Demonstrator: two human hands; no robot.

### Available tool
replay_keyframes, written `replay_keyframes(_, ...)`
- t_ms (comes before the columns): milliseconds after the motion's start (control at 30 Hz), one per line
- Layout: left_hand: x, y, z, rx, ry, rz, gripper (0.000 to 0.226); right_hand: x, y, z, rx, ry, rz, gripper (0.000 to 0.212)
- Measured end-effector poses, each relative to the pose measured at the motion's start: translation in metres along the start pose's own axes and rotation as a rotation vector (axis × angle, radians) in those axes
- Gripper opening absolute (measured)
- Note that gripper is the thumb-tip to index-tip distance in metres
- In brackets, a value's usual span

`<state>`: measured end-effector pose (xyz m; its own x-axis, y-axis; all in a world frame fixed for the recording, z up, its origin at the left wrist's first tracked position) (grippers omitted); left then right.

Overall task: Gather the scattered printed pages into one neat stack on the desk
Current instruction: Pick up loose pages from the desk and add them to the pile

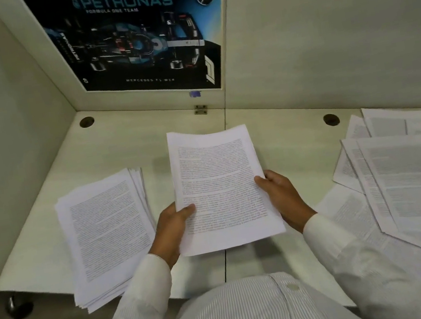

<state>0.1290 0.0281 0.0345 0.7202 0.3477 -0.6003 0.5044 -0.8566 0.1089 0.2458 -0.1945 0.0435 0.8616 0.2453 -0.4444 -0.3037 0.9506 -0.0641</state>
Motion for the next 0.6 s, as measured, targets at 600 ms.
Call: replay_keyframes(600, -0.028, -0.195, -0.006, 0.248, 0.138, -0.538, 0.017, 0.001, 0.223, -0.003, -0.614, 0.016, 0.707, 0.030)
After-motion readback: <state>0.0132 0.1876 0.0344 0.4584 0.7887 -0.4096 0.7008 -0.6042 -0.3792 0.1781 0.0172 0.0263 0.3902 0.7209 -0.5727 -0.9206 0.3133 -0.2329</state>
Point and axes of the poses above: each hand's wrist, its own x-axis towards the middle knuckle, its own y-axis out of the palm, z = x × y, the point moved 5 cm from there along x, towards the middle knuckle, and after that the axes turned 1 degree about -x, right-handed, at the moved point
